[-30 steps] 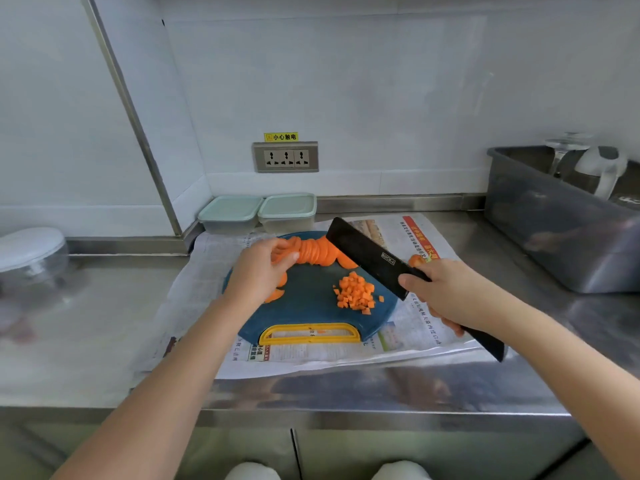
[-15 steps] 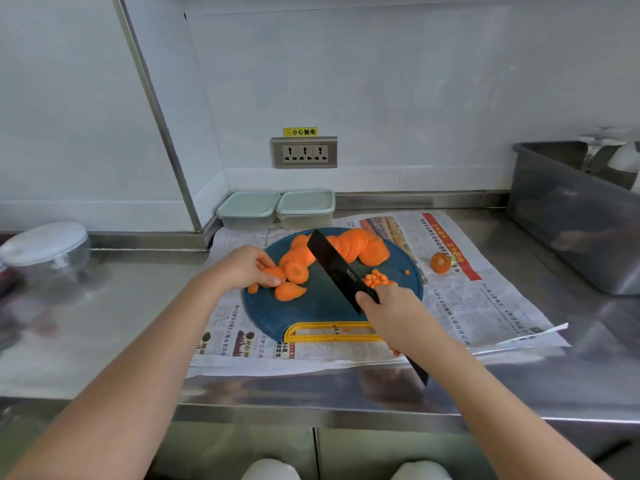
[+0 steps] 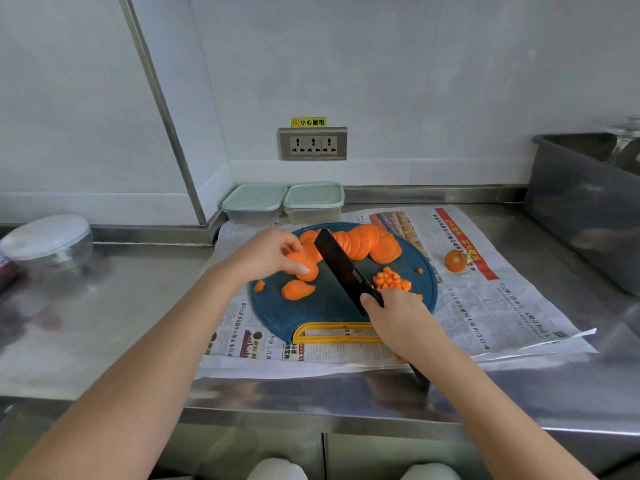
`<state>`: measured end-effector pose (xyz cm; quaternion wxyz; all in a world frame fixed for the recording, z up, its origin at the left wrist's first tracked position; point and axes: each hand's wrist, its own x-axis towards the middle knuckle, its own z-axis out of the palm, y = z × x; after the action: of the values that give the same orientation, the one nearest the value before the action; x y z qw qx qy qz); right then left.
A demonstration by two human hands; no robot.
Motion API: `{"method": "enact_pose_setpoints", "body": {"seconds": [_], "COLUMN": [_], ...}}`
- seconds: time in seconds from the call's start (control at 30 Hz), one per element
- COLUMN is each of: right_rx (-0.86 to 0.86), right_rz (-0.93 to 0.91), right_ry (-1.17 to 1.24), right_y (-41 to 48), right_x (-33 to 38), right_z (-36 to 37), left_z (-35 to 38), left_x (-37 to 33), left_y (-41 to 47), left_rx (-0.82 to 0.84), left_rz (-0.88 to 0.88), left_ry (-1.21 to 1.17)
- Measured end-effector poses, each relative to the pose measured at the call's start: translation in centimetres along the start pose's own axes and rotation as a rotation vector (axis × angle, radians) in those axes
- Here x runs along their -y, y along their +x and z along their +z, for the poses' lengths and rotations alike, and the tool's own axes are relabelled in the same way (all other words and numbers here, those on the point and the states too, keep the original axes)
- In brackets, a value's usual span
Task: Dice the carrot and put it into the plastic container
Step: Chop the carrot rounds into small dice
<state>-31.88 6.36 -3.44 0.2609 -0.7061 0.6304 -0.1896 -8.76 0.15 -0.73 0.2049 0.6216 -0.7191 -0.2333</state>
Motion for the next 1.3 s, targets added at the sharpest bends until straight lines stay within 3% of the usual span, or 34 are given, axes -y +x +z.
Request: {"method": "enact_pose_setpoints", "body": {"seconds": [0.2, 0.5, 0.7, 0.87, 1.07, 1.17, 1.3], "right_rx": [0.013, 0.017, 0.02, 0.009, 0.005, 0.009, 0.016], "right_rz": [0.002, 0.011, 0.008, 0.007, 0.011, 0.016, 0.021], "right_ry": [0.018, 0.005, 0.009, -0.001, 0.004, 0.008, 0.003], "right_y": [0.0, 0.2, 0.0, 0.0, 0.0, 0.0, 0.0], "right_x": [-0.2, -0.2, -0.1, -0.1, -0.2, -0.3, -0.1], "right_z": [0.0, -0.1, -0.3, -0.4, 0.0, -0.1, -0.2], "left_z": [2.0, 3.1, 2.6, 3.5, 3.7, 3.4, 3.1], "left_x": [0.8, 1.6, 0.8, -0.3, 0.3, 0.4, 0.1], "left_y": [0.5, 0.3, -1.1, -3.3, -2.7, -2.7, -3.0], "left_rx": [-0.15, -0.189, -0.362, -0.236, -0.059, -0.006, -0.087], "left_rz": [-0.04, 0.009, -0.028, -0.164, -0.299, -0.294, -0.202], "left_ry": [0.146, 0.102, 0.044, 0.172, 0.15, 0.142, 0.072]}}
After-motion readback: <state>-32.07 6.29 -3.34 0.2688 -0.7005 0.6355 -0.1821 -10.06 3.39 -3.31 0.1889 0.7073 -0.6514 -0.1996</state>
